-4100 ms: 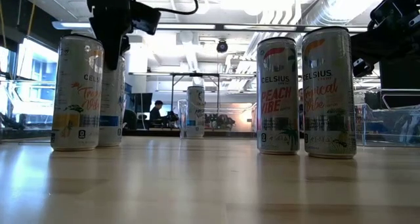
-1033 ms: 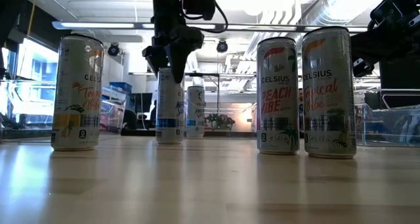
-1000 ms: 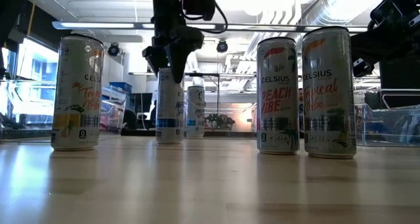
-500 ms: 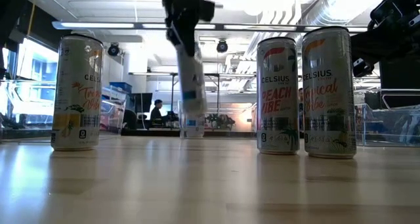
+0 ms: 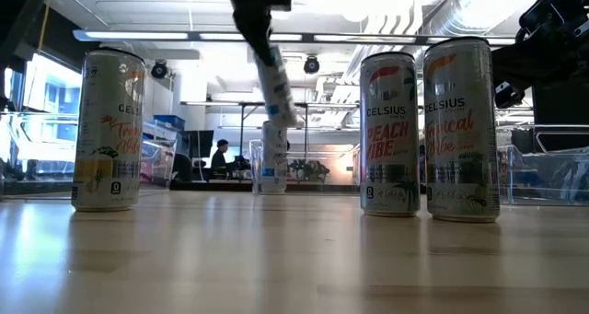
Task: Sort soda cans
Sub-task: Put the white and blue soda can into the middle transparent bin
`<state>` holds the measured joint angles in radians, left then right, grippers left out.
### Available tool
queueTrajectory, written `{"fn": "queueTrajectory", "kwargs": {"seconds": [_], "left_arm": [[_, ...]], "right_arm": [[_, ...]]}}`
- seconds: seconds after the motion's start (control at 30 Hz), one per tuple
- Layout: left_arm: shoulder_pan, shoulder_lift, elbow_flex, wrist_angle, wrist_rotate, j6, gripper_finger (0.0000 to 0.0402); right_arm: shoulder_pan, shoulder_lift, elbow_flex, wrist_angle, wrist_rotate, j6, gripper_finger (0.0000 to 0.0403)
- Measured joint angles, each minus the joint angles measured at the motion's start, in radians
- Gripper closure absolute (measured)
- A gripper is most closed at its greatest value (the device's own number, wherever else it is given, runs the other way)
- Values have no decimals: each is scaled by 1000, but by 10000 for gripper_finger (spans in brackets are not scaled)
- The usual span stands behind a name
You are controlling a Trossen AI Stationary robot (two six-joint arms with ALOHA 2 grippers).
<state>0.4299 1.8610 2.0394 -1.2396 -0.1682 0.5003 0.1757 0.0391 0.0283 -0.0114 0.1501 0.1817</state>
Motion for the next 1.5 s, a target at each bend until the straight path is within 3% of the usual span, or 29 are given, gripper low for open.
{"fn": "queueTrajectory", "kwargs": {"seconds": [0.3,0.93,1.5], "left_arm": [[112,0,-70,21,110,1,161],[125,0,-263,161,136,29,149],[149,40,-302,228,174,-18,148]], "right_arm": [[0,0,0,0,0,0,402],[0,0,0,0,0,0,402],[0,0,0,0,0,0,402]]}}
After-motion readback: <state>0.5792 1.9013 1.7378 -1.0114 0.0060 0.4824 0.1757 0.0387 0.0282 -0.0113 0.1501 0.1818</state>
